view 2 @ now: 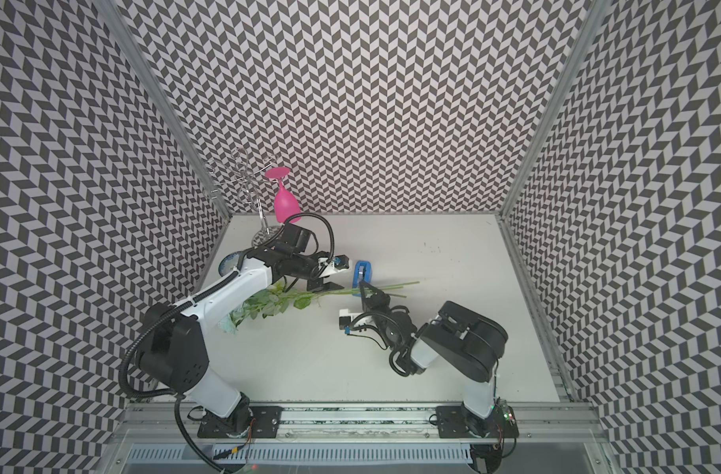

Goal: Wrap bouquets with tape
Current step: Wrap the tape around the bouquet.

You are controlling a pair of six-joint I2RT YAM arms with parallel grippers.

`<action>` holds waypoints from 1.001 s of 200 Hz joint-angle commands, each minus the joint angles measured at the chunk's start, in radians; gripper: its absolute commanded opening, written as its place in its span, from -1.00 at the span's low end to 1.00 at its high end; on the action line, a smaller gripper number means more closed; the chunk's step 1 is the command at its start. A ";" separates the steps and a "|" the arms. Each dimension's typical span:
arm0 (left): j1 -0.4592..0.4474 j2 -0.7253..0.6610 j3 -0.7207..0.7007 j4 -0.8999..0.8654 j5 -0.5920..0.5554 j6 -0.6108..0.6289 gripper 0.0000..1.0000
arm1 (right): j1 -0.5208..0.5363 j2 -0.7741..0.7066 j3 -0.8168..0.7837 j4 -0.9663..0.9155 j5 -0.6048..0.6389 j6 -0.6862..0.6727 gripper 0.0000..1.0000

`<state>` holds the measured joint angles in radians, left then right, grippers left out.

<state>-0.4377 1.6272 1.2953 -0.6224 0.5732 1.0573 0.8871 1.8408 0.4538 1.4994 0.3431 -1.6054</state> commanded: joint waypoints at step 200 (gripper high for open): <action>-0.001 -0.099 -0.148 0.108 -0.124 0.014 -1.00 | 0.047 -0.070 0.004 0.075 -0.005 0.101 -0.81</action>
<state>-0.4515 1.5631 1.1618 -0.6220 0.5079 1.0698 0.9058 1.8374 0.4625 1.5009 0.3717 -1.5826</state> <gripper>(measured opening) 0.049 0.077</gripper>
